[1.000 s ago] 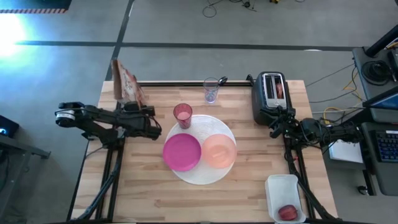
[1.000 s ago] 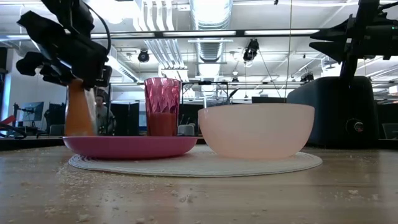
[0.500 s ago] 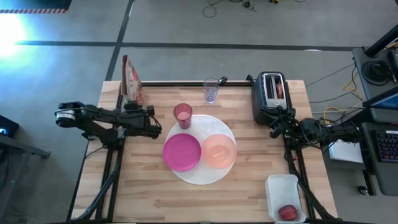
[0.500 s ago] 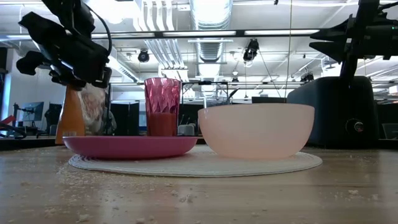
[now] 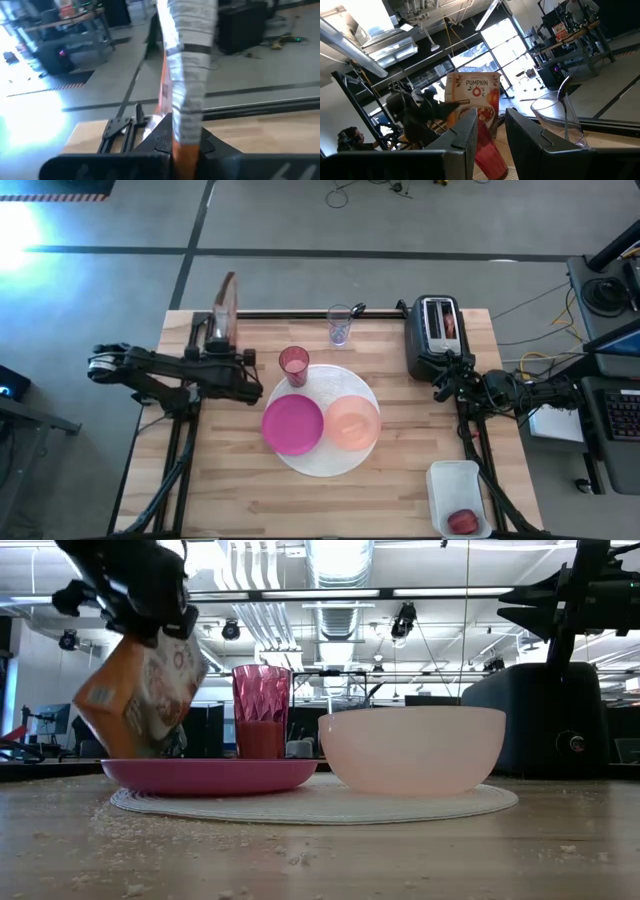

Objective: Arrange a breakfast setting
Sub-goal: Pour the cereal into the orange bowl

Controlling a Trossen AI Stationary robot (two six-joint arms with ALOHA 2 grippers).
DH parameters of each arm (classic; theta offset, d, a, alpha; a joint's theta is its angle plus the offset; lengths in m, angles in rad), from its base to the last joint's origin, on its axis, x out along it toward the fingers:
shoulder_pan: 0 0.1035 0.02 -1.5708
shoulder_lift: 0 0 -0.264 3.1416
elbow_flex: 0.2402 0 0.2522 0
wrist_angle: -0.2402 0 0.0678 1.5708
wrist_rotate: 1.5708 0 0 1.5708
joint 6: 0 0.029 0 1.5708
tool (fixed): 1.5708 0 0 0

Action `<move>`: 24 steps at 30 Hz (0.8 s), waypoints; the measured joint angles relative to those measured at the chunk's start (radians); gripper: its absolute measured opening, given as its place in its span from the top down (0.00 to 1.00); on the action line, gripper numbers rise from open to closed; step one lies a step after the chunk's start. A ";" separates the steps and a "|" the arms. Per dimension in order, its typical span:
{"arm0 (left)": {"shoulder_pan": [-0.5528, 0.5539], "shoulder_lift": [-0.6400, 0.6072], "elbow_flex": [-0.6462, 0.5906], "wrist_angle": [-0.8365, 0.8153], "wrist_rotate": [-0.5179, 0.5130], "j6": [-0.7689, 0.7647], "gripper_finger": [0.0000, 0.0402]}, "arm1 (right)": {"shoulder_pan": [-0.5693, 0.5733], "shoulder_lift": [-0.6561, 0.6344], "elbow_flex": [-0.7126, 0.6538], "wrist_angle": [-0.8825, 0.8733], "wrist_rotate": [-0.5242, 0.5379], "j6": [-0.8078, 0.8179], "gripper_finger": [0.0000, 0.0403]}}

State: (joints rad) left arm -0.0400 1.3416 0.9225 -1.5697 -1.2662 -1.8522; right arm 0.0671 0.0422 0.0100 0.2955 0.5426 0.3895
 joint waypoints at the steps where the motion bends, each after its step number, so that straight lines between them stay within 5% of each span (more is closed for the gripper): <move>1: -0.010 -0.008 0.019 -0.002 -0.003 0.027 1.00 | 0.000 0.000 0.000 0.000 0.000 0.000 0.77; 15: -0.216 -0.173 0.192 -0.002 -0.062 0.314 1.00 | 0.000 0.000 0.000 0.000 0.000 0.002 0.77; 24: -0.387 -0.191 0.411 -0.002 -0.052 0.546 1.00 | 0.000 0.000 0.000 0.000 0.000 0.002 0.77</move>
State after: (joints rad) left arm -0.4271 1.1506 1.3337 -1.5715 -1.3181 -1.3059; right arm 0.0669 0.0420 0.0097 0.2955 0.5429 0.3912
